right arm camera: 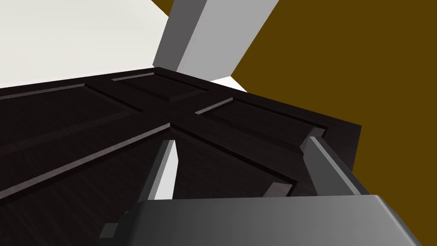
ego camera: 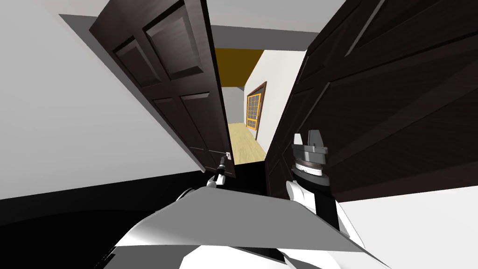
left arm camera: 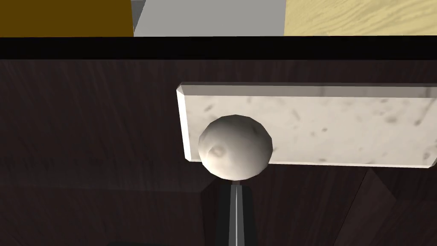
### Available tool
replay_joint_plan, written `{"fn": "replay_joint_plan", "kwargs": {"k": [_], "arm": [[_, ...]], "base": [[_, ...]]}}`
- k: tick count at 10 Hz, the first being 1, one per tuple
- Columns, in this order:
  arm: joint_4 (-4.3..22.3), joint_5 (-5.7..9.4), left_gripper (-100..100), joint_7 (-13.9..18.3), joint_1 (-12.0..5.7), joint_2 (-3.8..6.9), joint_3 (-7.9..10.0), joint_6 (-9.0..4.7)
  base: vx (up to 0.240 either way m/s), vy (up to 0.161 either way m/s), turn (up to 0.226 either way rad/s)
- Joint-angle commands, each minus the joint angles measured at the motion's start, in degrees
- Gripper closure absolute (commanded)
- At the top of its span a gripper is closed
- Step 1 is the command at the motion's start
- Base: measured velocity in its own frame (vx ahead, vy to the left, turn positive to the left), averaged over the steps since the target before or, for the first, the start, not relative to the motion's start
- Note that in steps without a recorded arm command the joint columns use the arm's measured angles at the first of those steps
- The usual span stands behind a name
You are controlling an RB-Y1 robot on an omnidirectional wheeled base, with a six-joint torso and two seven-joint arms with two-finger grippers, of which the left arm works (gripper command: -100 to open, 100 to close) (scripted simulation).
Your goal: Pull the door open
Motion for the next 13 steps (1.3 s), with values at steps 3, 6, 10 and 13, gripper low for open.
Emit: {"fn": "replay_joint_plan", "kwargs": {"k": [3, 6, 10, 13], "arm": [[0.4, -0.93, -100, 4.4, 0.55, 2.64, -1.49, -0.83], [0.6, -1.49, -100, 7.2, 0.9, 4.35, -2.38, -1.32], [0.5, -3.84, -100, 9.5, 1.19, 4.85, -2.31, -1.53], [-0.2, -7.43, -100, 10.9, 1.6, 4.16, -1.29, -1.31]], "base": [[-0.195, 0.006, -0.181], [-0.139, 0.002, -0.147], [-0.071, -0.002, -0.043], [0.177, -0.004, 0.112]]}}
